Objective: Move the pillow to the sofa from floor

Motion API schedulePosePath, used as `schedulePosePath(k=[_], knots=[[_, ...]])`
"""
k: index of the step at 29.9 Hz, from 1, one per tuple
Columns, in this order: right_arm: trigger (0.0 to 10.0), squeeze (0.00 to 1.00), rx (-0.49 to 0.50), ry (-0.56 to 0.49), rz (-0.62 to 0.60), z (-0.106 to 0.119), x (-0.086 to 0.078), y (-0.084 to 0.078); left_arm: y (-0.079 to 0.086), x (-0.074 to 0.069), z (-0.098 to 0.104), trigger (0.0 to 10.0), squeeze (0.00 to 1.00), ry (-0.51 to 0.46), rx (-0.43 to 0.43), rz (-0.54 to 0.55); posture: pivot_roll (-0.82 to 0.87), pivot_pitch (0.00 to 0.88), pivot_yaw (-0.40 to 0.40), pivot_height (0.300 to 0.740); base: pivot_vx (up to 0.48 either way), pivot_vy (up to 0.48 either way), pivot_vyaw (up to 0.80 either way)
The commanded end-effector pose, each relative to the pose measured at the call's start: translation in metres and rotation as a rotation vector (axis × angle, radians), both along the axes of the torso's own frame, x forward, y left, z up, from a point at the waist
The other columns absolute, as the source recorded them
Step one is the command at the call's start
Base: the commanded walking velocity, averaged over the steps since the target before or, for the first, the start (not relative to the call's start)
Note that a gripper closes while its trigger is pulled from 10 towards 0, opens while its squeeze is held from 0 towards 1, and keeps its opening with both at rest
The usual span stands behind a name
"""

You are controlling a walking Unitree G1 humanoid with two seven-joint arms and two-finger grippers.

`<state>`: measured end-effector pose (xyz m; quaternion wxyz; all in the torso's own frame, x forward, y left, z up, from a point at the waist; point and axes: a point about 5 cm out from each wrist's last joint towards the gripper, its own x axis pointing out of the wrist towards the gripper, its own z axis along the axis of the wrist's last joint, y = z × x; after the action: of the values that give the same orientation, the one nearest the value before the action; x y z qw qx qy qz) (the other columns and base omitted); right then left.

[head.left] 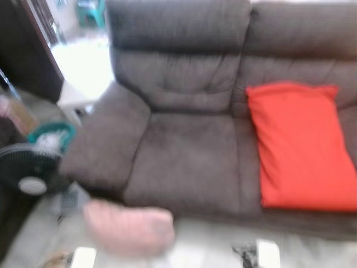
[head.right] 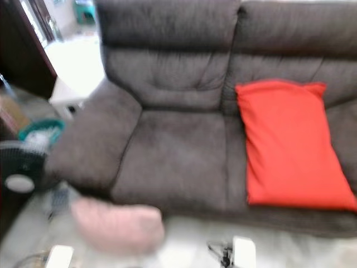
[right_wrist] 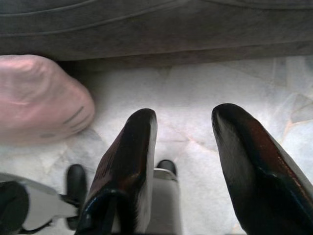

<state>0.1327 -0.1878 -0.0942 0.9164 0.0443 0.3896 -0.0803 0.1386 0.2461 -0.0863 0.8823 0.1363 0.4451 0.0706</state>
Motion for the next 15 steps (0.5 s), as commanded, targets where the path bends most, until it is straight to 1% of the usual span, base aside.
schedulePosePath(k=[1, 2, 5, 7, 8, 11, 12, 14, 15], knots=[[10.0, 0.00, 0.009, 0.013, 0.032, -0.002, 0.000, 0.010, 0.006, -0.005, 0.000, 10.0, 0.00, 0.020, 0.011, 0.010, 0.14, 0.053, 0.004, 0.740, 0.000, 0.382, 0.00], [10.0, 0.00, 0.008, 0.018, 0.039, -0.002, -0.002, 0.012, 0.006, -0.005, 0.000, 10.0, 0.00, 0.020, 0.011, 0.010, 0.14, 0.053, 0.004, 0.740, 0.000, 0.382, 0.00], [10.0, 0.00, 0.006, 0.031, 0.053, -0.004, -0.008, 0.016, 0.007, -0.006, 0.000, 10.0, 0.00, 0.020, 0.011, 0.011, 0.14, 0.052, 0.003, 0.740, 0.000, 0.382, 0.42], [10.0, 0.00, 0.003, 0.039, 0.062, -0.005, -0.010, 0.018, 0.007, -0.006, -0.001, 10.0, 0.00, 0.021, 0.011, 0.011, 0.14, 0.052, 0.003, 0.740, 0.000, 0.386, 0.80], [10.0, 0.00, 0.006, 0.046, 0.063, -0.007, -0.014, 0.020, 0.006, -0.006, -0.001, 10.0, 0.00, 0.022, 0.010, 0.009, 0.14, 0.051, 0.004, 0.740, 0.000, 0.382, 0.80], [10.0, 0.00, 0.029, 0.053, 0.025, -0.008, -0.019, 0.022, 0.005, -0.006, -0.001, 10.0, 0.00, 0.024, 0.010, 0.007, 0.14, 0.055, 0.003, 0.740, 0.000, 0.382, 0.00], [10.0, 0.00, 0.027, 0.056, 0.032, -0.008, -0.020, 0.023, 0.005, -0.006, -0.001, 10.0, 0.00, 0.024, 0.009, 0.007, 0.14, 0.055, 0.003, 0.740, 0.000, 0.382, 0.00], [10.0, 0.00, 0.013, 0.042, 0.033, -0.003, -0.002, 0.005, 0.005, -0.005, -0.001, 10.0, 0.00, 0.025, 0.008, 0.007, 0.14, 0.058, 0.002, 0.740, 0.000, 0.381, 0.00], [10.0, 0.00, 0.010, 0.037, 0.030, -0.001, 0.003, 0.000, 0.005, -0.005, -0.001, 10.0, 0.00, 0.025, 0.008, 0.007, 0.14, 0.058, 0.002, 0.740, 0.000, 0.379, 0.00]])
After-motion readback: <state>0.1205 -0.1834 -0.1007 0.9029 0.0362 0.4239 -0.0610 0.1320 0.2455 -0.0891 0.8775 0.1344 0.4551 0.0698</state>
